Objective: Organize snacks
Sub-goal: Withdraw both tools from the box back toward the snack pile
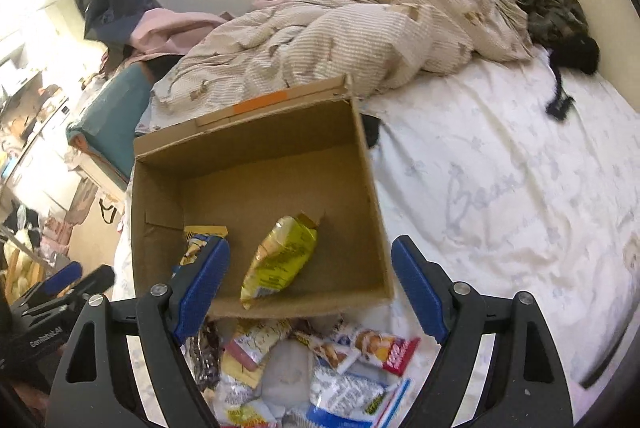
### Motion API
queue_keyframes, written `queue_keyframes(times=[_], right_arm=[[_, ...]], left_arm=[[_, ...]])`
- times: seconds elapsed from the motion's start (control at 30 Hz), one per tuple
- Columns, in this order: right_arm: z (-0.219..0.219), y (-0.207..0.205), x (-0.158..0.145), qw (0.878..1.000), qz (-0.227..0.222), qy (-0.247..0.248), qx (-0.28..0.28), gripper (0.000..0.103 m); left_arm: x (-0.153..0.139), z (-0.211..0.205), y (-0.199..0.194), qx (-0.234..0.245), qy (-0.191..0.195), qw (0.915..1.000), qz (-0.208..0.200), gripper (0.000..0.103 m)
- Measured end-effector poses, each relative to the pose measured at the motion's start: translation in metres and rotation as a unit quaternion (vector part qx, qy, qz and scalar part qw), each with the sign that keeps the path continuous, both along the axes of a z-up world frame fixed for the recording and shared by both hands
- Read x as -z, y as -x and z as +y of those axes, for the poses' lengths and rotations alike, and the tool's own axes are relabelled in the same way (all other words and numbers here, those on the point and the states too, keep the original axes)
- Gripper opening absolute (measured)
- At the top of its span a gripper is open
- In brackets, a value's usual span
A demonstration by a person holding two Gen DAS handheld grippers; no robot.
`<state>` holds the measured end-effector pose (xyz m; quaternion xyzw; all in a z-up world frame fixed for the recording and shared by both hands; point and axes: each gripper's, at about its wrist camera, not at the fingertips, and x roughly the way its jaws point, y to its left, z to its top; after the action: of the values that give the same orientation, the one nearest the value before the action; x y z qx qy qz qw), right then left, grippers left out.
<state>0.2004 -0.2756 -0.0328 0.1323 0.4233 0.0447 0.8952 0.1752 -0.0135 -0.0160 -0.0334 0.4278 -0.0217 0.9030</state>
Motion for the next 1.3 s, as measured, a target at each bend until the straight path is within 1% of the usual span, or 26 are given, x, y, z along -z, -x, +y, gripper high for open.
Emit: queue_keyframes(times=[0.1,0.2,0.23,0.37,0.47,0.6,0.77,0.83,0.9,1.0,1.1,1.17,1.23,1.3], right_arm=[[-0.003,0.014,-0.001,1.000,0.003,0.006,0.013,0.086],[-0.002,0.026,-0.001,1.000,0.003,0.004,0.004,0.086],[-0.002,0.030,-0.002,1.000,0.002,0.002,0.002,0.086],[0.000,0.047,-0.002,1.000,0.009,-0.002,-0.008,0.086],[-0.002,0.059,0.002,1.000,0.017,-0.002,-0.005,0.086],[-0.008,0.072,0.008,0.999,0.037,-0.021,0.000,0.086],[-0.020,0.082,0.024,0.994,0.081,-0.067,0.012,0.086],[-0.020,0.086,0.028,0.993,0.090,-0.074,0.016,0.086],[-0.022,0.087,0.030,0.992,0.097,-0.081,0.018,0.086],[-0.024,0.089,0.032,0.991,0.099,-0.087,0.020,0.086],[-0.028,0.089,0.033,0.990,0.102,-0.095,0.025,0.086],[-0.031,0.088,0.035,0.989,0.106,-0.103,0.030,0.086],[-0.033,0.087,0.037,0.987,0.111,-0.110,0.035,0.086],[-0.035,0.085,0.040,0.986,0.114,-0.116,0.037,0.086]], left_arm=[[-0.006,0.006,0.011,-0.008,-0.002,0.9999,-0.011,0.094],[-0.008,0.009,0.022,-0.011,0.001,0.9999,-0.012,0.101],[-0.009,0.010,0.025,-0.012,0.002,0.9999,-0.012,0.102],[-0.007,0.013,0.039,-0.013,0.005,0.9999,-0.003,0.102],[-0.003,0.016,0.047,-0.020,0.003,0.9998,0.006,0.102],[0.007,0.022,0.056,-0.033,0.009,0.9989,0.032,0.102],[0.032,0.027,0.064,-0.042,0.028,0.9947,0.089,0.102],[0.046,0.024,0.064,-0.036,0.041,0.9913,0.120,0.102],[0.062,0.022,0.061,-0.040,0.060,0.9860,0.151,0.102],[0.079,0.017,0.050,-0.058,0.082,0.9789,0.178,0.102],[0.089,0.009,0.032,-0.076,0.101,0.9728,0.194,0.101],[0.097,0.003,0.022,-0.095,0.112,0.9674,0.206,0.101],[0.110,-0.004,0.011,-0.109,0.115,0.9619,0.223,0.101],[0.123,-0.012,0.003,-0.117,0.108,0.9573,0.241,0.101]])
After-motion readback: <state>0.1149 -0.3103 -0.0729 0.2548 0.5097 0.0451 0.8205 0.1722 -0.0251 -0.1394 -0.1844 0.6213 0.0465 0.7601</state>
